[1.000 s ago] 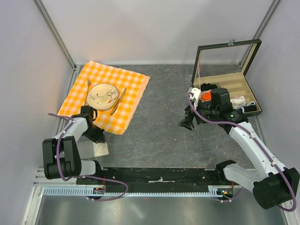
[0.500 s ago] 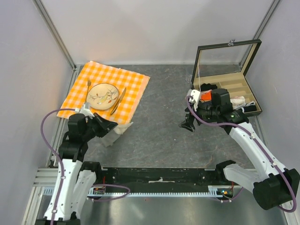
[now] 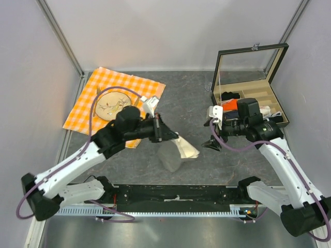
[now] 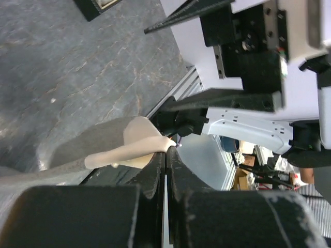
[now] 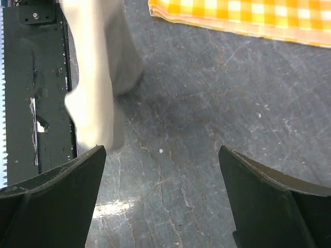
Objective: Roll the underwear
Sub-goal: Place the underwear at the center of the board.
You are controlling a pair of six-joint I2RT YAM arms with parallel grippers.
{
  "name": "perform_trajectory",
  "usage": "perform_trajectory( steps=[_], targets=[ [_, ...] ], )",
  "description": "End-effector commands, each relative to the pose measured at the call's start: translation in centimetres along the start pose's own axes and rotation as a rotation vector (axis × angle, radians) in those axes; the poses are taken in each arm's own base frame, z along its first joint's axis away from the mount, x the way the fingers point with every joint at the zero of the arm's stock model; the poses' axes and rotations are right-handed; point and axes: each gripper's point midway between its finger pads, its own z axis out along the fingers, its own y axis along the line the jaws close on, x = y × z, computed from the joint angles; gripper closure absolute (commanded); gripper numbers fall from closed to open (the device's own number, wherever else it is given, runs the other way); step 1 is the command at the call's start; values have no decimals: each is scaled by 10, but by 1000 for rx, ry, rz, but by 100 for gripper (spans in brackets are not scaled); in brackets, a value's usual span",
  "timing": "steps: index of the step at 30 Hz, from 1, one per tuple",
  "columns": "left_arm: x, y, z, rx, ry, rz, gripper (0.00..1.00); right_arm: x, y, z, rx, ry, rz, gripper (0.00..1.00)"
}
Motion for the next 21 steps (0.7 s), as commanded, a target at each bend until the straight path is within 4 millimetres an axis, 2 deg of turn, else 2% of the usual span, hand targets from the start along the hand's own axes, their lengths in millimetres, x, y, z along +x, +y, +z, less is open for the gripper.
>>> perform_trajectory(
  steps=[1,3,5,7,8,9,10,11,12,13,15,17,18,19,21],
  targets=[
    [-27,-30,44,65,-45,78,98,-25,7,-23,38,-12,-106,2],
    [-36,-34,57,87,-58,111,98,-22,2,-26,77,15,-94,2],
    [-43,-27,76,71,-48,146,98,-15,-1,-25,89,37,-78,2],
    [-49,-4,87,33,-33,142,98,-8,-4,-19,78,51,-55,2],
    [-48,18,97,-7,-21,118,98,-1,-4,-15,69,60,-34,2],
    [-59,47,97,-50,-40,78,98,2,-6,-11,66,59,-21,2],
    [-43,89,99,-114,-7,-10,89,10,-9,-5,53,69,3,2],
    [-39,122,103,-151,0,-67,85,22,-8,2,39,81,33,2],
    [-50,148,97,-160,-37,-108,80,25,-11,7,35,79,32,2],
    [-34,179,93,-206,-12,-150,64,35,-13,13,19,98,53,2],
    [-34,206,82,-257,-23,-154,58,48,-20,21,19,132,57,2],
    [-31,214,71,-288,-32,-100,45,63,-24,32,-6,175,48,4],
    [-42,207,60,-308,-82,-54,43,66,-26,36,-12,189,31,5],
    [-41,209,52,-347,-74,-15,40,74,-34,43,-14,217,-12,6],
    [-45,208,35,-404,-89,49,39,81,-34,59,-63,240,-82,8]
  ],
)
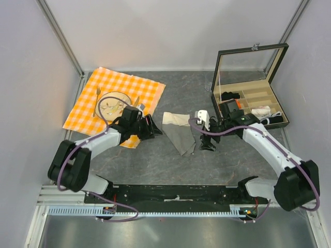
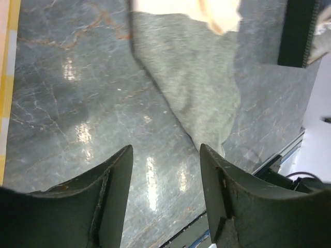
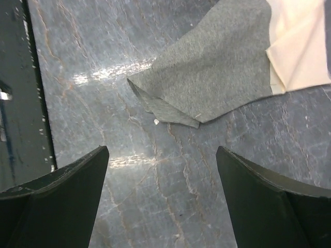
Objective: Roll the underwear
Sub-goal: Place the underwear at the center of the board, then flatten out the underwear at the center of the board.
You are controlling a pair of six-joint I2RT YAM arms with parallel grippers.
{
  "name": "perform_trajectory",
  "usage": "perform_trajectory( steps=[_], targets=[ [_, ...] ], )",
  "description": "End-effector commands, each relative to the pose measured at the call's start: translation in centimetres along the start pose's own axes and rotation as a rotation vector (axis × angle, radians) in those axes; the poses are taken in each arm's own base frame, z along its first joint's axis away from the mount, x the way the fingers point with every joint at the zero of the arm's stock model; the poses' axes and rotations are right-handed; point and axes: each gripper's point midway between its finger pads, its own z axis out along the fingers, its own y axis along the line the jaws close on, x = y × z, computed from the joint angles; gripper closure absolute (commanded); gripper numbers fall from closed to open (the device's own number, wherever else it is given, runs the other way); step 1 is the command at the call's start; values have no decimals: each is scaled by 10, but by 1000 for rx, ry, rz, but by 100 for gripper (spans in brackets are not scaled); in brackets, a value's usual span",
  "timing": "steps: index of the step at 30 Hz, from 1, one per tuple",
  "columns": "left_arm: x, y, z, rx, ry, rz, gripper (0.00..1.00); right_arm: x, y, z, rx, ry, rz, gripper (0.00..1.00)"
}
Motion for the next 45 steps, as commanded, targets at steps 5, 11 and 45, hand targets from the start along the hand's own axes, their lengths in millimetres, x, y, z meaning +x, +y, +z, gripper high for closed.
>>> perform_trajectory(
  steps=[5,11,45],
  targets=[
    [-23,-44,-86,86,-234,314,37,-27,-46,52,24,32,-293,11],
    [11,-33,-101,157,-241,239,37,-55,-140,92,212,87,-1,31],
    [24,-38,-121,181,-227,217,37,-18,-145,128,168,285,106,93]
  ],
)
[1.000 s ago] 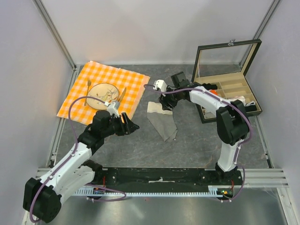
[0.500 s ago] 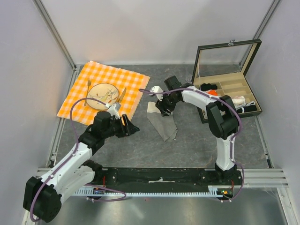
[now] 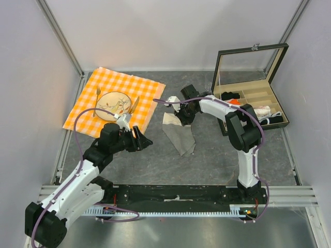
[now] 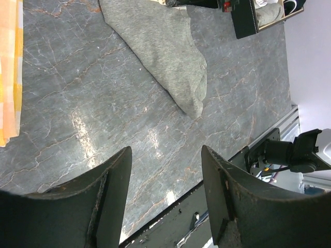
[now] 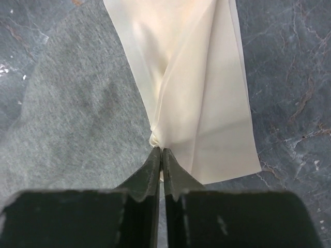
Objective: Roll the underwear
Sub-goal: Flatten out the underwear at the center of the board.
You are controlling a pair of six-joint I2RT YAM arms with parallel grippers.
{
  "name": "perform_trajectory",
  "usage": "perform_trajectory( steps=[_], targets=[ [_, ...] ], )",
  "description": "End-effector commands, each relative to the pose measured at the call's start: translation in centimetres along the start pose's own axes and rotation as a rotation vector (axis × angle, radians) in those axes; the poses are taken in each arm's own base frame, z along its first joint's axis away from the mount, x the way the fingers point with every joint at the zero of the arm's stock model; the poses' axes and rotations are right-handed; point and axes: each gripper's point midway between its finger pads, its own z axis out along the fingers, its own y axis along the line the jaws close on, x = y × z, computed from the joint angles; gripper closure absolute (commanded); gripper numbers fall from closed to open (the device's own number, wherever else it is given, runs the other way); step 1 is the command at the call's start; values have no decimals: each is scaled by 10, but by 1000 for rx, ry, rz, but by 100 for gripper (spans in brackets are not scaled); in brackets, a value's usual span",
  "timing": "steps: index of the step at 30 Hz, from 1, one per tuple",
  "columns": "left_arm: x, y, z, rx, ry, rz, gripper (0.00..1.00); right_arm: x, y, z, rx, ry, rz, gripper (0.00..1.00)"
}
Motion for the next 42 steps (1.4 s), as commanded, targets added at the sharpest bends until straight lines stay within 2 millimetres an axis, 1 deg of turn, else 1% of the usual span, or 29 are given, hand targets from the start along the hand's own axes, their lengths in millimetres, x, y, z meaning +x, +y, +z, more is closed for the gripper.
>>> perform_trajectory(
  steps=[1,2,7,9,12,15,16,17,18,19,20,22,23,24,25,26,27,28,29,30,31,32,33,34,35,36,37,39,42],
  targets=[
    [-16,-19,-9,40,-31,5,37,-34,-1,-36,30,-79,-17,96],
    [-16,-19,-10,38,-31,8,37,-36,1,-40,25,-83,-14,100],
    [-20,-22,-18,32,-52,15,37,-54,14,-59,-14,-123,-17,100],
    [-22,-22,-20,30,-61,16,37,-57,26,-62,-50,-132,-10,100],
    [-23,-25,-25,32,-71,11,38,-70,57,-66,-135,-150,-27,100],
    [-27,-27,-33,21,-96,2,38,-97,109,-68,-295,-195,-40,100],
    [-29,-28,-36,15,-106,1,39,-115,140,-69,-361,-217,-78,100],
    [-32,-28,-41,6,-123,1,40,-122,161,-62,-419,-220,-89,100],
    [-31,-29,-47,3,-133,1,43,-133,186,-63,-500,-244,-96,100],
    [-32,-29,-51,-2,-141,-4,43,-147,220,-61,-569,-245,-84,100],
    [-33,-30,-56,-4,-155,-10,44,-156,235,-49,-609,-258,-74,93],
    [-29,-29,-66,-16,-161,-18,44,-170,268,-44,-682,-252,-61,77],
    [-29,-28,-69,-24,-168,-23,44,-166,269,-31,-694,-219,-47,67],
    [-24,-27,-75,-30,-166,-26,43,-167,267,-29,-690,-217,-50,61],
    [-23,-25,-76,-36,-165,-29,43,-165,255,-26,-658,-220,-63,57],
    [-20,-23,-77,-42,-161,-36,42,-165,247,-34,-640,-234,-66,50],
    [-19,-21,-78,-50,-160,-38,42,-158,239,-35,-630,-229,-57,47],
    [-16,-20,-78,-50,-159,-43,42,-155,218,-41,-596,-246,-37,44],
    [-12,-14,-75,-64,-149,-52,41,-158,206,-57,-564,-287,-64,40],
    [-11,-13,-73,-67,-146,-54,41,-147,195,-58,-544,-279,-54,39],
    [-10,-11,-70,-68,-141,-56,40,-141,172,-63,-492,-290,-38,38],
    [-6,-8,-66,-72,-125,-60,40,-137,154,-72,-410,-303,-94,37],
    [-5,-7,-63,-73,-113,-62,40,-120,137,-71,-372,-279,-98,36],
    [-3,-5,-58,-84,-91,-65,40,-110,129,-71,-336,-261,-144,36],
    [-1,-3,-55,-91,-70,-67,40,-98,114,-73,-245,-218,-184,36],
    [1,-2,-52,-95,-52,-67,41,-77,108,-64,-225,-175,-293,36],
    [5,-1,-50,-94,-27,-67,41,-67,104,-65,-199,-152,-354,36],
    [12,3,-43,-114,26,-85,42,-42,94,-55,-167,-84,-489,35],
    [24,10,-36,-140,97,-118,43,-34,85,-47,-166,-61,-567,34]
  ],
)
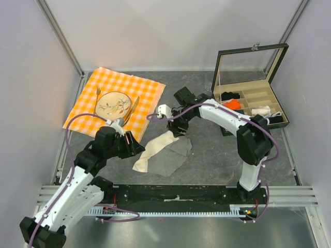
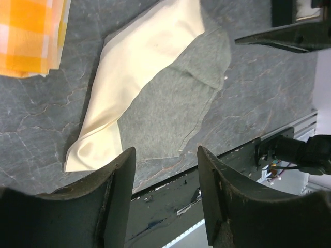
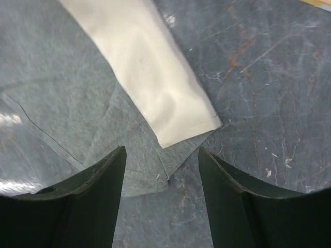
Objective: Roll the underwear
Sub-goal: Flatten out the underwear at the center of the board.
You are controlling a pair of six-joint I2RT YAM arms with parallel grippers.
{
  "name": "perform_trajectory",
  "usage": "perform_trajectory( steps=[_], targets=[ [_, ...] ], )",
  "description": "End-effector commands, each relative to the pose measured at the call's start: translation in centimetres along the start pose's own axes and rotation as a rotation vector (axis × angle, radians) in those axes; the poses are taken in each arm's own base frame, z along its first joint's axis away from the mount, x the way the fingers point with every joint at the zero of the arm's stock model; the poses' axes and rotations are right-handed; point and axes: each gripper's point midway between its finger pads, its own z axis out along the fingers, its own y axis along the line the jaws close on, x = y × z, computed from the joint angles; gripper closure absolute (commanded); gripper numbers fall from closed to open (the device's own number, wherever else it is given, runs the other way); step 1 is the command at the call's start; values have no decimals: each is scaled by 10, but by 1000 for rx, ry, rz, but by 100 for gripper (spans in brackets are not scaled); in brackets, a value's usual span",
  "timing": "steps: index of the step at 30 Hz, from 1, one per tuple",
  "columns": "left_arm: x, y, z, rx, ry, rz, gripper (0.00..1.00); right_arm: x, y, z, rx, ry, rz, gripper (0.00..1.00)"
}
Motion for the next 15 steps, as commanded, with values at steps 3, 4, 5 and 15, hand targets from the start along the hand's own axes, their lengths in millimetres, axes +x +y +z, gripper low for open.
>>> perform_trajectory(
  steps=[3,4,5,15],
  targets=[
    [19,5,13,-17,114,-68,43,21,-16,16,-22,93,-266,35],
    [22,7,14,-25,125,-78,43,24,-18,23,-35,95,-270,35],
    [24,8,15,-31,134,-83,43,26,-20,26,-37,100,-258,35],
    [32,34,32,-162,185,-121,44,42,-42,56,-2,112,-21,43]
  ],
)
